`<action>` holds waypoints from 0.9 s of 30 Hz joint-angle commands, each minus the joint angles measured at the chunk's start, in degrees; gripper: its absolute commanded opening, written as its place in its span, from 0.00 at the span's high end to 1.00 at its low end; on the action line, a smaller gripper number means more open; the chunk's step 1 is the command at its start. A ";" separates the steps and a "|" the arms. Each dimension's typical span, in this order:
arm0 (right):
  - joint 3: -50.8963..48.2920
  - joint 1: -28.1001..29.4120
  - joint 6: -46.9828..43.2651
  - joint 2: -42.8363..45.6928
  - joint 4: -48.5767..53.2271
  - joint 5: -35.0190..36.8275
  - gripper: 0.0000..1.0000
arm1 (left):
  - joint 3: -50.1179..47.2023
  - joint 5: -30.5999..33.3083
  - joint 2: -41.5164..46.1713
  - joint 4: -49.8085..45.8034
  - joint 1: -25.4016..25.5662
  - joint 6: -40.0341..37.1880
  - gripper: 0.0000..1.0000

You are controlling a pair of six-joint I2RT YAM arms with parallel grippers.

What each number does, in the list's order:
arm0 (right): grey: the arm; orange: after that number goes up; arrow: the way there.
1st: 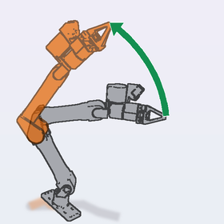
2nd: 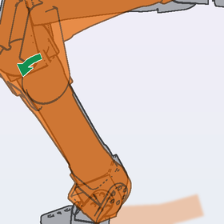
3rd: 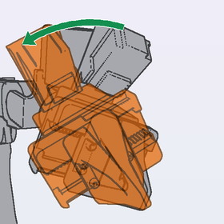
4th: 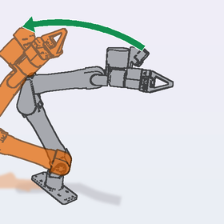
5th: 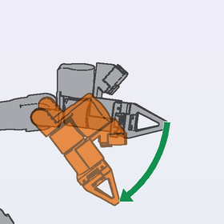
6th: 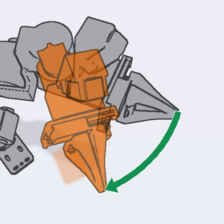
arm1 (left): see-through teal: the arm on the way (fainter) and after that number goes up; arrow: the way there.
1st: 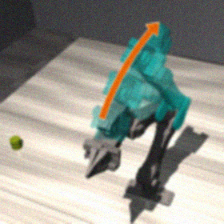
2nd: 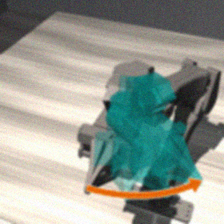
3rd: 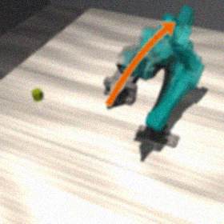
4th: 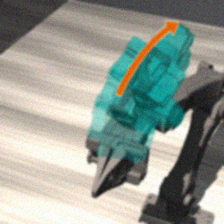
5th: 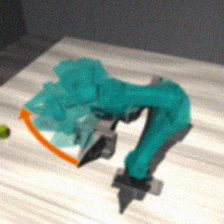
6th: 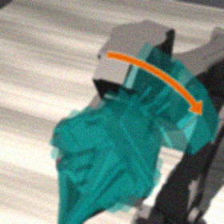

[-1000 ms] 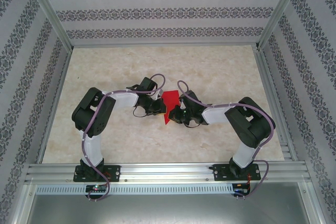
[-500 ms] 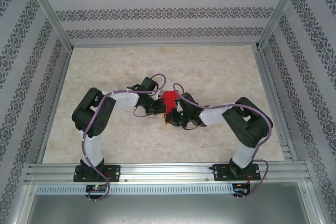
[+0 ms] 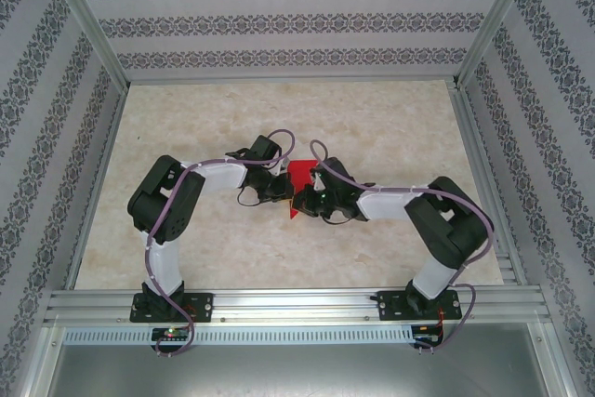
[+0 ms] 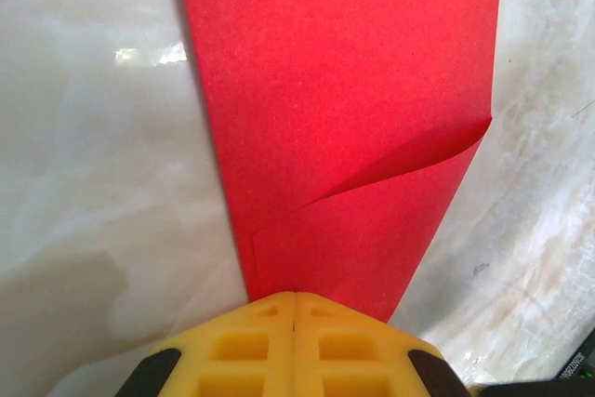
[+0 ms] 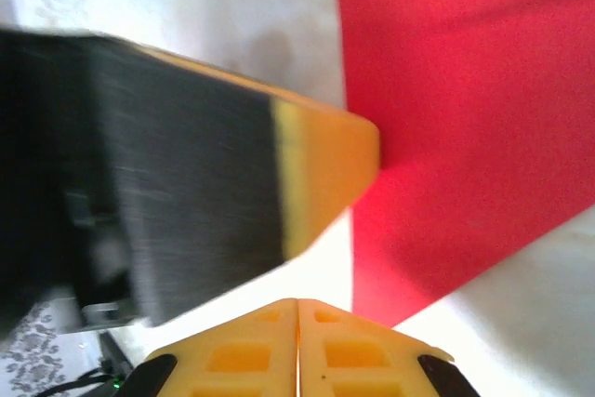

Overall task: Fold a paper plane with a square sheet of paper (pick it up from the middle)
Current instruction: Third fold the triangle at the center of the table.

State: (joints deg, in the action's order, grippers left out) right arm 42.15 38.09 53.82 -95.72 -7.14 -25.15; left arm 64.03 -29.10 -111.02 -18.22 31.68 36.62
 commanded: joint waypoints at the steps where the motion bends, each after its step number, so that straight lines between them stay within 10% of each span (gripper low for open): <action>1: 0.01 -2.58 -2.89 1.31 1.94 2.42 0.92 | -0.03 5.80 -1.72 -4.11 0.15 -1.61 0.95; 27: 4.12 -5.24 -0.40 -9.04 4.50 3.07 0.94 | -2.13 -6.45 5.79 -0.05 0.27 -2.04 0.84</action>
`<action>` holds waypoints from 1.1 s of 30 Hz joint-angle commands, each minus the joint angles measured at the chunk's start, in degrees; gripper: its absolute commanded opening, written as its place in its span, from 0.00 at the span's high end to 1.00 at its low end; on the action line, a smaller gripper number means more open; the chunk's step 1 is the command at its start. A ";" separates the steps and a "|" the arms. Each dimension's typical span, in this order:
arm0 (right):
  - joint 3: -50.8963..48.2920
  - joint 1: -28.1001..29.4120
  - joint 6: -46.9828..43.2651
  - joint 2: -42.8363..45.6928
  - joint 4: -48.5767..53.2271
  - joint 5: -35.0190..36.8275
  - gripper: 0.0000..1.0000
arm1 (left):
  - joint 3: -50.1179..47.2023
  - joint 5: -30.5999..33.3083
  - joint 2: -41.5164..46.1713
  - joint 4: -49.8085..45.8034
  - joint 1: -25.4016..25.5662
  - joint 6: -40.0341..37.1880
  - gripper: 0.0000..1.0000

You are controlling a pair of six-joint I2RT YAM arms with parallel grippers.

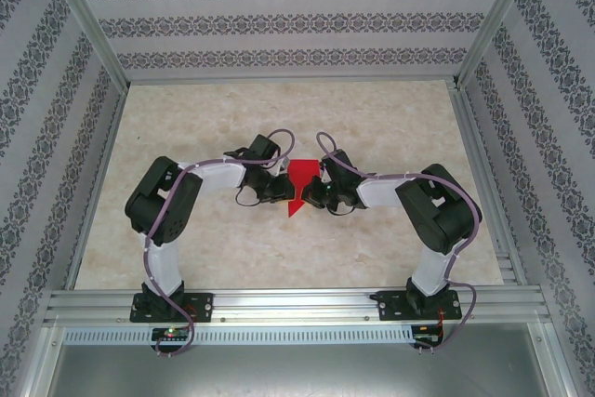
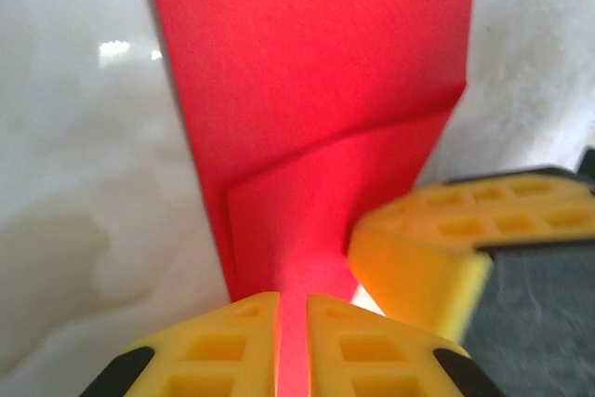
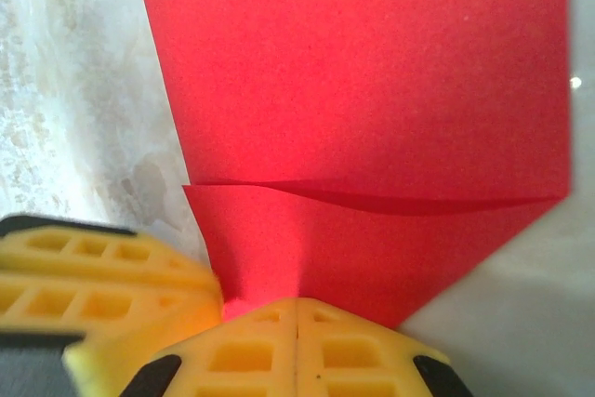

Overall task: Fold a paper plane with a square sheet of paper (pick it up from the middle)
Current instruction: Third fold the triangle at the center of the table.

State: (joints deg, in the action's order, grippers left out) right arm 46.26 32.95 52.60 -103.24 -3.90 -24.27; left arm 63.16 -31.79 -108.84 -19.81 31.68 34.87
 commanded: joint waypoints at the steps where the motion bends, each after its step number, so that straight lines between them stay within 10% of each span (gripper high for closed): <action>1: 0.06 -0.02 0.82 -1.61 1.46 2.37 0.94 | -1.57 -4.47 4.01 1.98 0.22 0.07 0.83; 33: 1.73 -0.92 -1.42 -2.45 7.42 2.93 0.94 | -10.89 4.37 4.89 -7.73 2.82 -3.42 0.96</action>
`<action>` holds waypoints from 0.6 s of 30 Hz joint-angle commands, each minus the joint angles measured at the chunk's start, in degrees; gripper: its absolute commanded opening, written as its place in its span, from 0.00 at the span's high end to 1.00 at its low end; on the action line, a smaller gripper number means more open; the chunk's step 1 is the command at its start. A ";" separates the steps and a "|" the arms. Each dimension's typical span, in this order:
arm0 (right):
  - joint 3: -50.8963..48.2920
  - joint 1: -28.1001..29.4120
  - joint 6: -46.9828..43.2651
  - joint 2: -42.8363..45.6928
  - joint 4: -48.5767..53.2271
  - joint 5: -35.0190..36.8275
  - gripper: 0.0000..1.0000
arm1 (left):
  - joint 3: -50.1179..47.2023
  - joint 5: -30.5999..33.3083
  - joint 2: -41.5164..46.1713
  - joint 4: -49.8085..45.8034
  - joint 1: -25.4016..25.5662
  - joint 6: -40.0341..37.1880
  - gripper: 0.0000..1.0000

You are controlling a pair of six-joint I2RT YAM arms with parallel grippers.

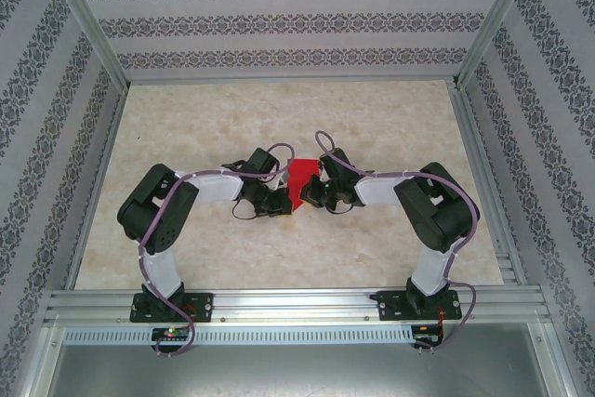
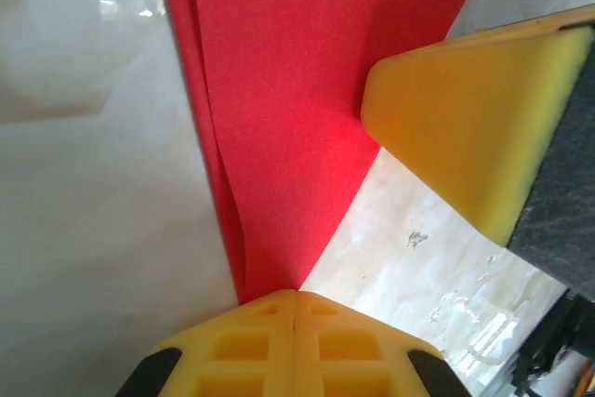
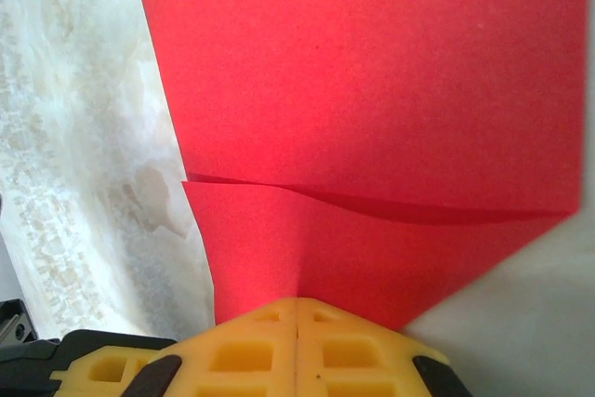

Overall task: Fold a paper plane with a square sheet of paper (pick it up from the middle)
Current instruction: Third fold the triangle at the center of the table.

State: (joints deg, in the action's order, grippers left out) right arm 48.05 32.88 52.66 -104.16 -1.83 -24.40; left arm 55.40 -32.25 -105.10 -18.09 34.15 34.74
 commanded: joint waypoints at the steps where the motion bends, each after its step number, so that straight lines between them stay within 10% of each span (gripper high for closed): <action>1: -0.06 -0.82 -1.59 -1.49 5.50 3.05 0.94 | -3.45 4.54 2.17 -9.52 0.10 -3.58 0.96; 18: -0.71 -0.73 -0.67 -1.53 3.00 2.14 0.94 | -1.12 0.57 2.24 10.79 -0.48 4.89 0.96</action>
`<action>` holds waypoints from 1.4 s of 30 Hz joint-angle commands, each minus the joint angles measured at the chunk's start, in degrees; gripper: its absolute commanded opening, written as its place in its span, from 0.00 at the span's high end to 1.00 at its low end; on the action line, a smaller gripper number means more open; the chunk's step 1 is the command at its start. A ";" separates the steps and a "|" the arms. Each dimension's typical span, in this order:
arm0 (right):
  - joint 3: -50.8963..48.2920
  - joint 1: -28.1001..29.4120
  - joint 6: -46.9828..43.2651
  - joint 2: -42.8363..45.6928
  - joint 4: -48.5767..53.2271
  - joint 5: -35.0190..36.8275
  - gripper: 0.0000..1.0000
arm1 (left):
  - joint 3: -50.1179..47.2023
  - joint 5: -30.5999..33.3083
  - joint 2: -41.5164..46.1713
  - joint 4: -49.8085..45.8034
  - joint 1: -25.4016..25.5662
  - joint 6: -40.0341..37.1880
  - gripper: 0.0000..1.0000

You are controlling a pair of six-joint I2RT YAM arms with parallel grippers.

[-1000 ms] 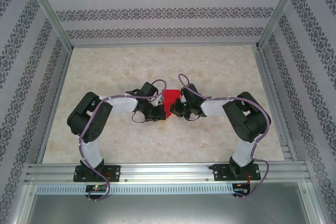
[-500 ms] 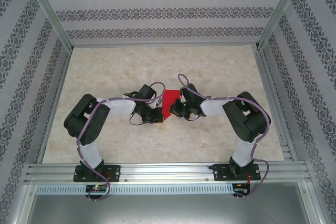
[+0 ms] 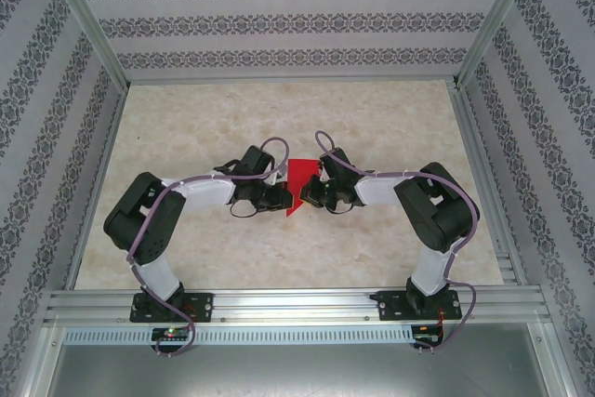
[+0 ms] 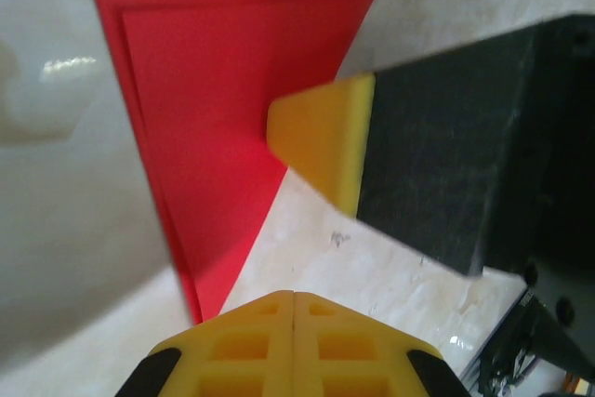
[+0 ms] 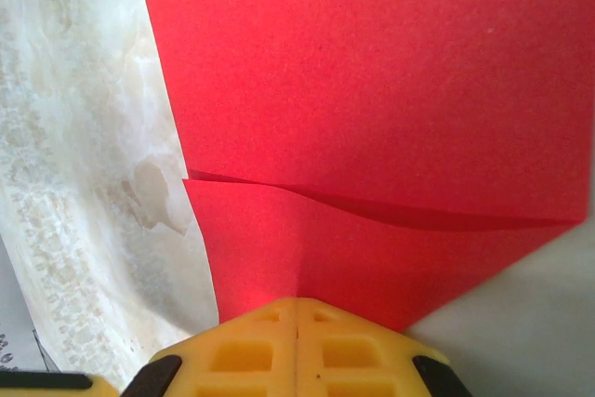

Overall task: Fold a paper plane with a square sheet of paper (pick it up from the middle)
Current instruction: Third fold the triangle at the center of the table.

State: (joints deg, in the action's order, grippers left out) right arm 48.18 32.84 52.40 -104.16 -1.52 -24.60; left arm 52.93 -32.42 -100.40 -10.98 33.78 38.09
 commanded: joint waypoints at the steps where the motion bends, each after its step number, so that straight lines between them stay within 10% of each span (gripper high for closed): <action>1: -0.89 -0.60 -0.46 -1.36 2.54 2.27 0.94 | 1.45 0.52 -3.13 4.00 -0.04 1.78 0.96; 27: -0.21 1.36 -2.27 -1.53 -2.50 -2.22 0.95 | -3.28 5.43 -3.76 2.48 -0.12 2.95 1.00; 42: -0.02 -8.61 -9.35 -3.57 3.48 3.09 0.95 | -6.53 6.27 -4.92 -4.19 -1.08 2.87 1.00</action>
State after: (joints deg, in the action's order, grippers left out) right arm 48.05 28.10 46.26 -105.06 -2.07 -28.95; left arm 50.13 -30.57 -103.96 -5.69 33.76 40.88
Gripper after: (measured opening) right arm 0.053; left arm 0.052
